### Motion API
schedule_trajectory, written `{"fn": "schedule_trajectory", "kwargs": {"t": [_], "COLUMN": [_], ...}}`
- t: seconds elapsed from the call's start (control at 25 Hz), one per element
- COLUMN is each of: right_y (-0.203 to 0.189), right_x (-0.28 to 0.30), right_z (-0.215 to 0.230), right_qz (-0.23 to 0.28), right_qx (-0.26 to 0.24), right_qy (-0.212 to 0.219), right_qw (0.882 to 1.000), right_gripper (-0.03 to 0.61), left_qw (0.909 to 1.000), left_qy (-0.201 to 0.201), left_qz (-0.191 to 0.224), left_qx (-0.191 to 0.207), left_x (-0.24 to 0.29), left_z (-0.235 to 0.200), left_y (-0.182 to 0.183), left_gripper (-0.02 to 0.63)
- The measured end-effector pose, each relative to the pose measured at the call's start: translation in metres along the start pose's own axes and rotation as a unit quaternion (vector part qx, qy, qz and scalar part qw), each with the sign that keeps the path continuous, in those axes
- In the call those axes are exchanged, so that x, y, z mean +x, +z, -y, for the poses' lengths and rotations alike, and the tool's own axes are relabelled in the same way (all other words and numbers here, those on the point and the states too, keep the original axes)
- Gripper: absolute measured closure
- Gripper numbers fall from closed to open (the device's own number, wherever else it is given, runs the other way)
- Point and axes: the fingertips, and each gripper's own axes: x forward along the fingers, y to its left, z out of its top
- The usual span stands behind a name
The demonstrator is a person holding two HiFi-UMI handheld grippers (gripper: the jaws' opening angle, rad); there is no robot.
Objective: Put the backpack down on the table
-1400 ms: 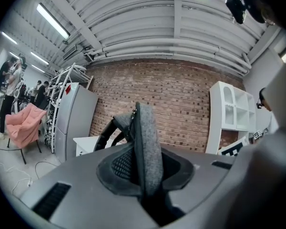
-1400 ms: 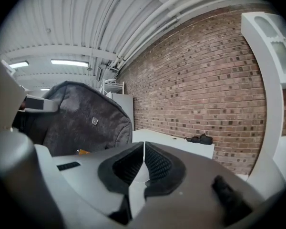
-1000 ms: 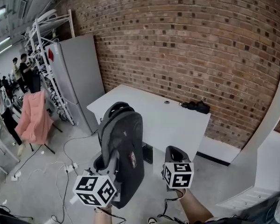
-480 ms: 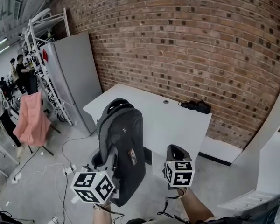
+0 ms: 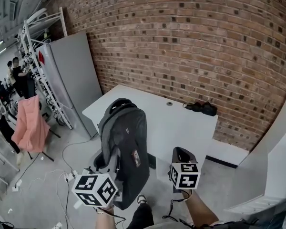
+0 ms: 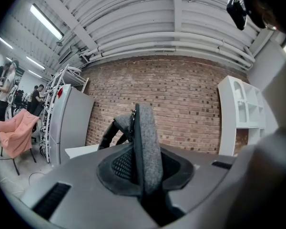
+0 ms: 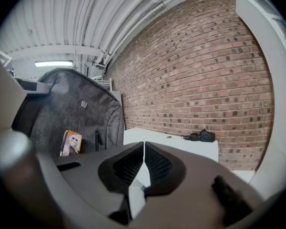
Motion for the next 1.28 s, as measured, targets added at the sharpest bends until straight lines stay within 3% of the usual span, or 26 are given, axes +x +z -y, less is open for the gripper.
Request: {"fn": "schedule_trajectory", "kwargs": {"t": [0.56, 1.28], "right_y": [0.044, 0.090], "right_x": [0.109, 0.213], "right_z": [-0.011, -0.004], "right_qz": [0.020, 0.009], "right_qx": [0.017, -0.004], "right_qy": [-0.024, -0.066], "right_qw": [0.999, 0.998], "right_gripper": [0.546, 0.546], "left_qw": [0.9993, 0.9984], "left_qy": [-0.037, -0.055], "left_qz": [0.008, 0.009], "left_qx": [0.009, 0.004], "left_x": [0.098, 0.203], "left_z": [-0.067, -0.145], "left_y": [0.030, 0.052], "left_gripper": [0.529, 0.529]}}
